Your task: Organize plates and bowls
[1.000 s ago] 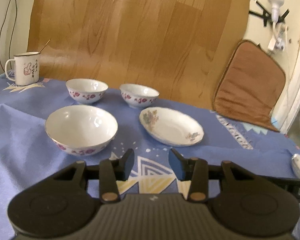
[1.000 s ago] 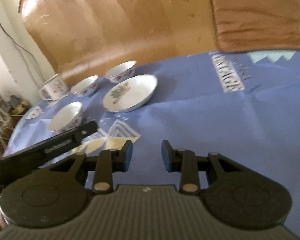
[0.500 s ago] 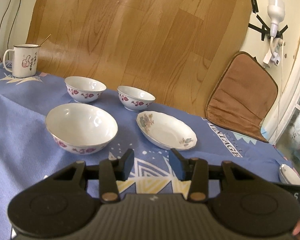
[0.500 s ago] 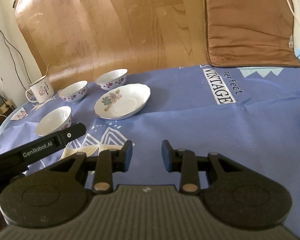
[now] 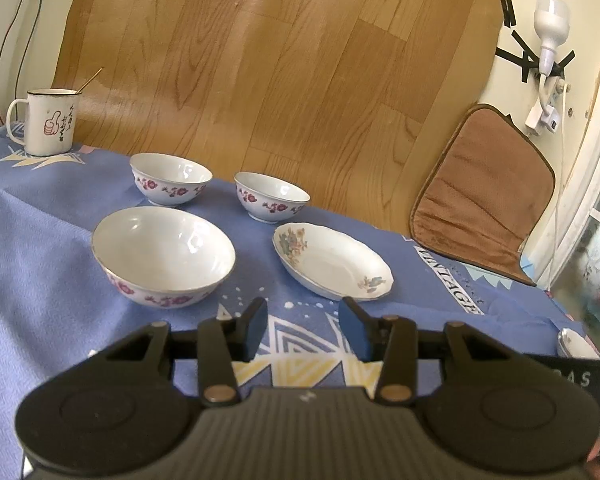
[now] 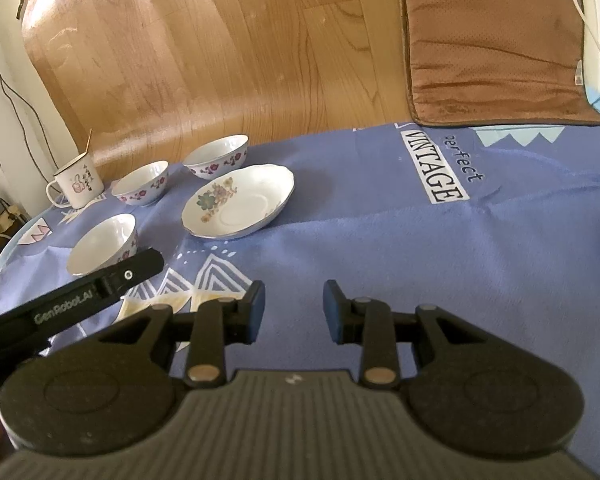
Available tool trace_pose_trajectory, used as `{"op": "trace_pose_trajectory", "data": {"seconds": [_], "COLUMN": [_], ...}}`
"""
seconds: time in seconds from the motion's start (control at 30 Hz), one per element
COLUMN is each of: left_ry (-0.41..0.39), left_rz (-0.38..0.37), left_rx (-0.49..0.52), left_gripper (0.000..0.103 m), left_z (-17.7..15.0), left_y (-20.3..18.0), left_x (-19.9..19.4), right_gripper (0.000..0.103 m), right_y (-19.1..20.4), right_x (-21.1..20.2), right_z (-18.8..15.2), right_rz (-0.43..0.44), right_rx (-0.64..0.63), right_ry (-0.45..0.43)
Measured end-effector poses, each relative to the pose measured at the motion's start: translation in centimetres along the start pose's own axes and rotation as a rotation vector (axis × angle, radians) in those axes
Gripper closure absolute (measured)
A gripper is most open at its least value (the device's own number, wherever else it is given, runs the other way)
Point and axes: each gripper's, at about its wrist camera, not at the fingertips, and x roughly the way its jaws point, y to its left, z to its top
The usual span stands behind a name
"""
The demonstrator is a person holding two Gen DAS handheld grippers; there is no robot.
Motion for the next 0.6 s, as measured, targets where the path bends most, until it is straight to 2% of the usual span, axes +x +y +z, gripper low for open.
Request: {"op": "trace_pose_trajectory", "data": {"seconds": [0.33, 0.6], "left_ry": [-0.004, -0.004], "left_rz": [-0.014, -0.025], "left_rx": [-0.006, -0.021], "left_gripper": [0.061, 0.06], "left_z": [0.1, 0.3], "left_y": [0.2, 0.6], "left_x": [0.0, 0.1], "right_gripper": [0.067, 0.067], "right_y": [-0.6, -1.0], "right_x": [0.6, 3.2], "right_z": [1.7, 5.7], "right_rz": [0.005, 0.08], "right_rx": [0.035, 0.078], "right_ry": [0.01, 0.102]}}
